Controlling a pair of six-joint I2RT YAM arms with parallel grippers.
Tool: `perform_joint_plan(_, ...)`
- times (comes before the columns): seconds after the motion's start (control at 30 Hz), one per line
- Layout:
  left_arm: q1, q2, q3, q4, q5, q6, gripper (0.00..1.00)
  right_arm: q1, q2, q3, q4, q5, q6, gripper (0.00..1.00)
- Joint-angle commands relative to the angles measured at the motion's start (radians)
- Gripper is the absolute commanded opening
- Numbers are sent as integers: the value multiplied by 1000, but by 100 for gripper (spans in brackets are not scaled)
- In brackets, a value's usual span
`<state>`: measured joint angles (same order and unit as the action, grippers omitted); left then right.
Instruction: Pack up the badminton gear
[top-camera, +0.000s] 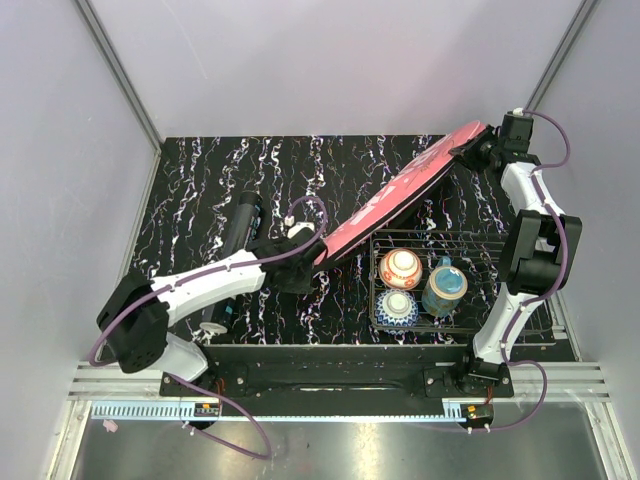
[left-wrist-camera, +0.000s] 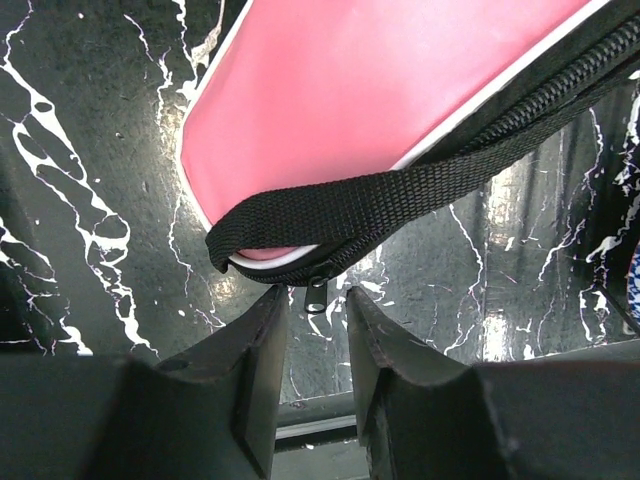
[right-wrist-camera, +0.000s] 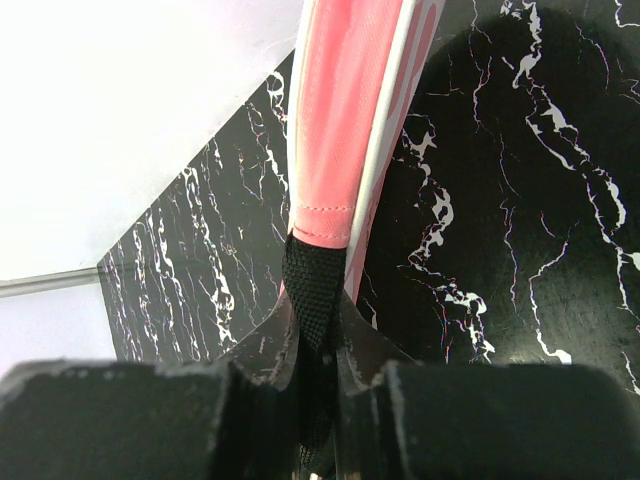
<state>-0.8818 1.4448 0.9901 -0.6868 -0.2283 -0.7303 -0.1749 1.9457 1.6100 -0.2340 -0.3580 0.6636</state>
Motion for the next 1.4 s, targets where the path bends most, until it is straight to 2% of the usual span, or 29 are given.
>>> perform_joint_plan(0.0,-2,26,67,1,-71,12,32,2,-48,33,1,-25,-9,14)
perform_joint_plan(0.13,0,26,65,-10,-91,12,15,2,-50,30,-1,-19,-15,12)
perform_joint_plan(0.17,-2,17,50,-13,-97,9,6,2,-48,31,-1,-16,-16,9)
perform_joint_plan(0.23,0,3,12,-11,-98,5,0,2,-38,39,4,-16,-10,3)
perform_joint_plan(0.27,1,-18,-4,-11,-100,-3,0,0,-31,45,2,-18,-10,0)
perform_joint_plan(0.57,50,-205,-304,35,-72,-61,0,-35,127,215,-67,-85,-9,0)
perform_joint_plan(0.67,69,-224,-320,49,-74,-48,0,-35,139,229,-71,-105,-16,0)
perform_joint_plan(0.8,83,-193,-242,36,-68,-21,0,-32,113,183,-45,-113,-4,0)
perform_joint_plan(0.83,90,-189,-210,38,-53,-6,28,-32,107,163,-44,-104,-5,0)
perform_joint_plan(0.87,93,-190,-196,38,-22,21,48,-32,93,157,-65,-93,-5,15)
perform_joint_plan(0.9,95,-198,-183,39,-7,34,63,-32,87,159,-89,-64,-13,26)
perform_joint_plan(0.97,95,-245,-156,46,32,69,86,-29,81,194,-215,-33,-59,48)
perform_joint_plan(1.0,95,-268,-150,58,46,78,89,-28,84,212,-261,-3,-77,62)
perform_joint_plan(1.1,107,-349,-113,72,95,120,93,-17,78,289,-437,78,-166,72)
perform_joint_plan(1.17,122,-383,-70,75,130,149,93,-5,56,340,-552,152,-248,75)
perform_joint_plan(1.27,136,-406,-16,92,173,183,94,15,1,381,-658,344,-334,78)
perform_joint_plan(1.3,136,-414,-5,101,185,190,94,23,-11,389,-677,457,-382,80)
perform_joint_plan(1.37,138,-429,19,116,211,204,94,32,-31,412,-747,533,-418,85)
